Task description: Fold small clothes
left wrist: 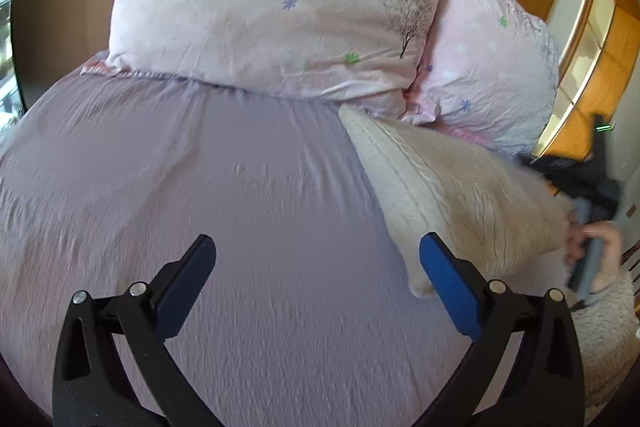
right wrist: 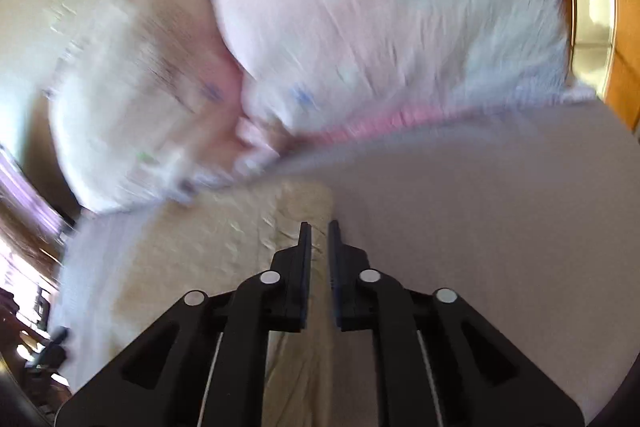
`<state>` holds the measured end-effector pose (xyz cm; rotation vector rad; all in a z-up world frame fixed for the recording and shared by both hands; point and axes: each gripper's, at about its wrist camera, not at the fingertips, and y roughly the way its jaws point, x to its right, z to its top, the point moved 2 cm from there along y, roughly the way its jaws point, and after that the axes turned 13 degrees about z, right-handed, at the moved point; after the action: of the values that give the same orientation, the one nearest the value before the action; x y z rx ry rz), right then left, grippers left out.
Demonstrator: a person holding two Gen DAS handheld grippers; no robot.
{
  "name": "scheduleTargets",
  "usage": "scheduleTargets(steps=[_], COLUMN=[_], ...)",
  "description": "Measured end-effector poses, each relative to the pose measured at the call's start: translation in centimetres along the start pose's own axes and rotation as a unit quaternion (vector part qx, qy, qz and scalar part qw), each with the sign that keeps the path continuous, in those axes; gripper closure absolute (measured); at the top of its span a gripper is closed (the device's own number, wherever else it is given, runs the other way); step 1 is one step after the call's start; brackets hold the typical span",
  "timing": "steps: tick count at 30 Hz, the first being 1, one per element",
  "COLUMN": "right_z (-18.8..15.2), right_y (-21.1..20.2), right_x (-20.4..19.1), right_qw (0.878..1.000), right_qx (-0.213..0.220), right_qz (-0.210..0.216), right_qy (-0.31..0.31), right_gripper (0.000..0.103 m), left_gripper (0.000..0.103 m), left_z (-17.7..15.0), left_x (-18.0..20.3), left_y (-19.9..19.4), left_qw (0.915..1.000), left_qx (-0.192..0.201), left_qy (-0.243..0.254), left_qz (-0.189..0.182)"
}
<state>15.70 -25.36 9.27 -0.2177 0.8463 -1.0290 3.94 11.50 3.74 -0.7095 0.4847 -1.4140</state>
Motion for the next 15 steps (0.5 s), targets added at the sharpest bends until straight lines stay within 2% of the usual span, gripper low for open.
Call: scheduleTargets(steps=[1,3,5,6,7,8,9,11,12,13,15], right_z=[-0.3,-1.2,-2.9,-3.8,-5.3,-6.2,-6.9,-6.6,-6.5,-6.5,-6.9], right_y=[-2.0,-3.5,-3.3,-2.1,0.2,2.0,2.7,0.8,-0.8,-2.3,-5.9], right_x=[-1.4,-3.2,-4.4,-4.2,-3.2,-2.2,-1.1,-1.4,-1.8,-2.0,-2.8], right_qw=[0.998,0.993,0.987,0.988,0.990,0.988,0.990,0.994,0.994,0.994,0.995], right_qx=[0.016,0.013,-0.028,-0.055,-0.103,-0.138,-0.127,-0.102,-0.084,-0.064,-0.018], right_qz=[0.054,0.121,0.157,0.146,0.095,0.065,0.054,0.048,0.067,0.083,0.095], right_qy=[-0.007,-0.014,-0.021,-0.019,-0.011,-0.004,-0.002,-0.002,0.005,0.004,-0.020], right_gripper=[0.049,0.042,0.042,0.042,0.044,0.044,0.046,0.046,0.042,0.025,0.004], left_gripper=[0.002,0.002,0.002,0.002,0.002,0.002,0.002,0.002,0.002,0.002,0.002], left_z=[-0.5,-1.3,-2.1,-2.3,-2.6,-2.8,-3.0,-3.5,-3.7,-4.0,-4.4], left_x=[0.3,0.9,1.9,2.5,3.3,3.8,4.4,4.9,5.0,5.1,5.3], left_y=[0.1,0.0,-0.3,-0.3,-0.3,-0.3,-0.1,0.0,0.0,-0.1,0.1], left_qw=[1.0000,0.9998,0.9993,0.9990,0.9984,0.9982,0.9976,0.9967,0.9966,0.9964,0.9958], left_qx=[-0.007,-0.011,-0.008,-0.009,-0.011,-0.015,-0.022,-0.030,-0.031,-0.032,-0.040], left_qy=[0.004,0.014,0.030,0.038,0.049,0.055,0.062,0.068,0.067,0.065,0.064], left_qz=[0.005,0.012,0.021,0.024,0.025,0.021,0.019,0.033,0.038,0.044,0.051])
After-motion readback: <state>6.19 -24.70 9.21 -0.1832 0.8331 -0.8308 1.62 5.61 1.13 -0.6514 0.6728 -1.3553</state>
